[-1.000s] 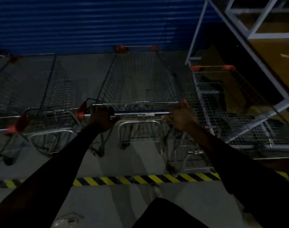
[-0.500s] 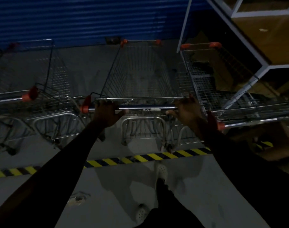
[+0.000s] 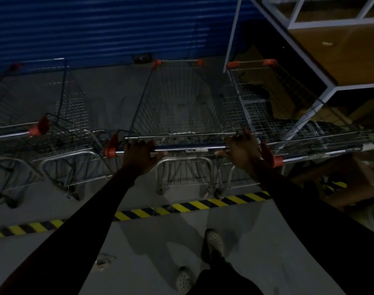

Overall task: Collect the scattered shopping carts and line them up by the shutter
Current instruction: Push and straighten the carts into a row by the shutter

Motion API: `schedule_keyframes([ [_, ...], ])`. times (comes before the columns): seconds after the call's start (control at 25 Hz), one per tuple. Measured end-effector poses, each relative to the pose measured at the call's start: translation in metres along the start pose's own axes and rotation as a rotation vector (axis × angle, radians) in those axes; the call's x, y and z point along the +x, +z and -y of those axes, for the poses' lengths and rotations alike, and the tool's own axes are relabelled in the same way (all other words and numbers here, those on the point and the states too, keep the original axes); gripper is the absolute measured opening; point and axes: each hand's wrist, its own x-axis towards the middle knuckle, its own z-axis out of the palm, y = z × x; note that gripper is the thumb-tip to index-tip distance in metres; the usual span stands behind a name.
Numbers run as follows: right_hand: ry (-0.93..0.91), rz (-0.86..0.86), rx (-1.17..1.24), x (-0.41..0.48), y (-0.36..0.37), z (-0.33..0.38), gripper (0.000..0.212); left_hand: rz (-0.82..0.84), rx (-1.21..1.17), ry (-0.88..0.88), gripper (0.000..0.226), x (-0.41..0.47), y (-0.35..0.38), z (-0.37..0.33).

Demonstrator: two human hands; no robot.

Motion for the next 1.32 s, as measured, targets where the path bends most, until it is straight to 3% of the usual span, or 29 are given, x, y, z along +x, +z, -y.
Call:
schedule_keyframes([
  [0.08, -0.040, -0.008, -0.133, -0.011, -0.004, 0.005, 0.067, -0.002, 0.029, 0.005, 0.077, -0.004, -0.002, 0.000],
  [0.24, -0.030, -0.031, -0.089, -0.027, 0.001, 0.000, 0.092, 0.059, 0.000, 0.010, 0.099, -0.015, -0.008, -0.010],
  [0.4, -0.081, -0.084, -0.192, -0.033, 0.007, -0.011, 0.073, 0.008, -0.004, 0.032, 0.079, -0.031, -0.016, -0.028],
  [0.6, -0.056, -0.050, -0.191, -0.048, 0.012, -0.011, 0.084, -0.054, 0.026, 0.046, 0.070, -0.050, -0.021, -0.033],
  [0.8, -0.032, 0.008, -0.168, -0.054, 0.012, -0.009, 0.104, -0.037, 0.033, 0.038, 0.076, -0.058, -0.019, -0.034],
  [1.24, -0.015, 0.061, -0.051, -0.057, 0.012, -0.010, 0.101, -0.055, 0.022, 0.021, 0.073, -0.072, -0.013, -0.034],
  [1.32, 0.044, 0.099, -0.040, -0.060, 0.009, -0.005, 0.089, -0.058, 0.037, 0.017, 0.080, -0.073, -0.014, -0.034],
])
